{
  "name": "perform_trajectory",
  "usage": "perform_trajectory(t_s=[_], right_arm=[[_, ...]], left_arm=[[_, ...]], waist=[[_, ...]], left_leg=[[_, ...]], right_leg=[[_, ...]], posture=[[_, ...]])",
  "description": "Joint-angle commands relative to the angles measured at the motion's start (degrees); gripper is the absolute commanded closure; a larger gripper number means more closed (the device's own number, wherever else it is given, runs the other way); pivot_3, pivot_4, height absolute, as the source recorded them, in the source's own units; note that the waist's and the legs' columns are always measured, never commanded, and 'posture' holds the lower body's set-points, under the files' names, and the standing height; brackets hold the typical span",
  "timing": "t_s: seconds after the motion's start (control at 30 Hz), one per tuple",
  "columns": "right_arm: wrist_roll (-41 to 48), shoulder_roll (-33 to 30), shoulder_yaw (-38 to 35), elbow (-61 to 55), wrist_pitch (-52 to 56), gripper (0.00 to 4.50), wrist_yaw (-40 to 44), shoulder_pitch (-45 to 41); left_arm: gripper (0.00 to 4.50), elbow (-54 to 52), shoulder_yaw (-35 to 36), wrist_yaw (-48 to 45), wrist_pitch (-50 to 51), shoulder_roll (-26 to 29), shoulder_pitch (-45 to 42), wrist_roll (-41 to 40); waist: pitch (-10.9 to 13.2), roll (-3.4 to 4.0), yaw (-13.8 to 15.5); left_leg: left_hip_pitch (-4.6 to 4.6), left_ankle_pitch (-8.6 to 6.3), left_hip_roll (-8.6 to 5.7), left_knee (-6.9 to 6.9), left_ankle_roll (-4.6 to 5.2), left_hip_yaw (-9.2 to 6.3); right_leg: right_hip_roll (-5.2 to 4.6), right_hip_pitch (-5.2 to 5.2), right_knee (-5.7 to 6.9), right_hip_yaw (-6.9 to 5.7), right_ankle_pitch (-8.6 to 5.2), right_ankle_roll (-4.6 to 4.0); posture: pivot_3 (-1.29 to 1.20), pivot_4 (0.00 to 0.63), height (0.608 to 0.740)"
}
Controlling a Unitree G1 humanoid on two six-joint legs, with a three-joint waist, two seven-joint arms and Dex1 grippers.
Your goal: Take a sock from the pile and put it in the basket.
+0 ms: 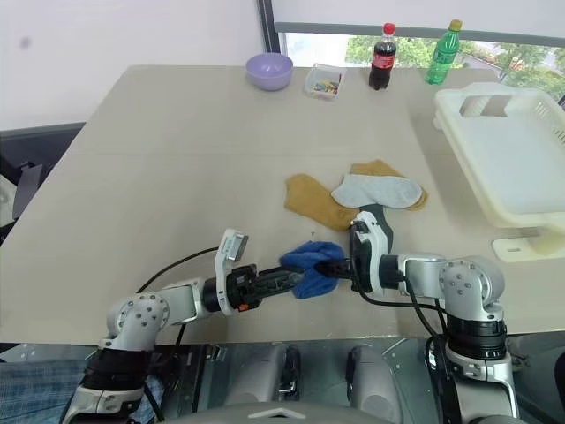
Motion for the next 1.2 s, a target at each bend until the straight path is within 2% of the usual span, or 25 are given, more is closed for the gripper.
perform_trajectory(t_s=[0.03,0.2,0.37,0.47,0.6,0.7,0.8,1.0,1.13,1.2], right_arm=[[2.1,1.3,-0.1,-1.8,0.8,4.47,0.4,0.4],[1.7,1.0,-0.7,-2.1,1.1,4.47,0.3,0.2],[1.5,-0.8,-3.8,-1.3,1.0,4.47,0.1,-2.4],[2.3,0.8,-8.3,-0.6,1.0,4.47,-1.7,-3.9],[3.8,3.5,-13.3,-1.6,3.9,4.47,-4.5,-5.5],[7.5,6.0,-17.0,-0.8,5.1,4.47,-8.2,-7.8],[12.3,5.2,-19.7,0.7,5.1,4.47,-11.4,-10.0],[26.4,-6.1,-24.6,6.4,5.1,4.47,-18.0,-12.3],[31.0,-17.6,-28.4,15.0,2.3,4.47,-24.0,-17.4],[30.3,-22.3,-29.9,19.9,1.6,4.47,-25.3,-19.6]], left_arm=[[0.0,-0.6,-0.3,-0.2,0.3,0.6,0.9,0.5],[0.0,-3.2,1.0,-2.9,-2.0,2.0,1.7,0.4],[0.0,-8.9,1.3,-9.0,-15.3,5.4,4.3,8.5],[0.0,-6.5,5.9,-11.8,-23.6,3.1,4.5,8.6],[0.0,-2.6,3.8,-17.6,-42.7,3.4,5.0,21.7],[0.0,0.6,1.1,-20.2,-52.3,1.9,3.8,27.3],[0.0,3.8,-1.0,-20.2,-59.1,-0.9,0.6,30.9],[0.0,8.0,-5.4,-19.4,-66.0,-6.9,-7.4,35.0],[0.0,11.5,-5.7,-16.1,-70.5,-12.8,-13.6,35.6],[0.0,13.3,-6.6,-15.9,-71.7,-14.3,-15.7,36.4]], waist=[[0.0,0.0,-0.1],[0.0,0.01,-0.2],[0.0,0.04,-0.1],[0.0,0.06,0.0],[0.0,0.07,0.1],[0.0,0.09,0.1],[0.0,0.09,0.3],[0.1,0.11,0.2],[0.1,0.17,0.1],[0.1,0.15,0.1]], left_leg=[[0.0,0.0,0.0,0.0,0.0,0.0],[0.0,0.0,0.01,-0.01,0.0,0.0],[-0.15,0.0,0.0,-0.01,-0.01,0.03],[-0.22,0.0,-0.01,0.0,-0.01,0.06],[-0.3,0.0,-0.02,-0.01,-0.01,0.03],[-0.52,0.0,-0.04,-0.01,0.0,0.05],[-0.86,0.13,-0.08,0.08,-0.17,0.05],[-0.87,0.01,-0.17,0.2,0.21,0.06],[-0.86,0.0,-0.18,0.23,0.26,0.14],[-0.84,0.0,-0.17,0.25,0.26,0.14]], right_leg=[[0.0,-0.01,0.0,0.0,0.0,0.0],[0.0,-0.03,0.0,0.0,-0.02,-0.03],[-0.02,-0.18,-0.01,0.02,-0.11,-0.23],[-0.07,-0.27,0.0,0.03,-0.11,-0.25],[-0.08,-0.3,-0.03,-0.04,-0.12,-0.26],[-0.08,-0.47,-0.04,-0.03,-0.09,-0.24],[-0.09,-0.76,0.0,-0.04,0.07,-0.03],[-0.14,-0.63,-0.02,-0.07,0.15,0.13],[-0.1,-0.64,0.0,0.0,0.18,0.19],[-0.09,-0.63,0.02,0.01,0.18,0.19]], posture=[[0.0,0.15,0.733],[0.0,0.15,0.733],[0.0,0.15,0.733],[0.0,0.15,0.733],[0.0,0.15,0.733],[0.0,0.15,0.733],[0.0,0.15,0.733],[0.0,0.15,0.733],[0.0,0.15,0.733],[0.0,0.15,0.733]])
